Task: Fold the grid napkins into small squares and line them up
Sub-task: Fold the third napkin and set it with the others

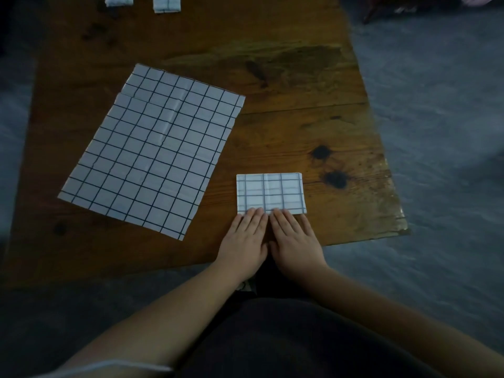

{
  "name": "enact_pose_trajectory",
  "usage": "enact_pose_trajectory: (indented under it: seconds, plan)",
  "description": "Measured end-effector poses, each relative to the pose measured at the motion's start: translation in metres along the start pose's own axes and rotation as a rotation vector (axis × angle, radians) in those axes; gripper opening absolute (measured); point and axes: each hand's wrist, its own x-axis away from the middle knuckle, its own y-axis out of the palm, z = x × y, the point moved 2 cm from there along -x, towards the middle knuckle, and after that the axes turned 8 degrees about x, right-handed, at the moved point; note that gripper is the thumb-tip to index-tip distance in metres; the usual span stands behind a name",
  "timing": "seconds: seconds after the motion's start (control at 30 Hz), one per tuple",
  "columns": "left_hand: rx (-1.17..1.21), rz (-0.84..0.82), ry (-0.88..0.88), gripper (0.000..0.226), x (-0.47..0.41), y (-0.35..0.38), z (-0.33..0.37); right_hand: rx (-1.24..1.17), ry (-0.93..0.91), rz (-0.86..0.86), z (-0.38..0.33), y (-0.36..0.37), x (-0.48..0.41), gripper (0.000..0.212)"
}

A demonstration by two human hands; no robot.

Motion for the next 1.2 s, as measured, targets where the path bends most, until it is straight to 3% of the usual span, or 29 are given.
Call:
enact_pose_trajectory:
  seconds: [0.33,0.53,0.7,0.9,1.03,1.2]
  plan:
    - [0.032,-0.003,-0.105,0.068,0.023,-0.003,-0.042,-0.004,0.190,0.017,0.046,0.006,0.023,0.067]
    - [0.032,0.022,0.041,0.068,0.003,-0.007,-0.002,-0.048,0.032,0.070,0.013,0.001,0.004,0.064]
    - [0.037,-0.030,0.004,0.067,-0.004,-0.003,0.003,-0.029,-0.022,0.013,0.009,0.006,-0.006,0.067]
    - [0.053,-0.028,-0.033,0.066,0.019,-0.003,-0.035,-0.003,0.057,0.023,0.052,0.010,0.013,0.065]
    - [0.091,0.002,-0.068,0.074,0.024,-0.010,-0.043,-0.143,0.138,0.034,0.063,-0.001,0.014,0.060]
    - [0.263,0.089,0.050,0.055,0.025,-0.023,-0.022,-0.270,0.085,0.133,0.062,-0.035,-0.026,0.053]
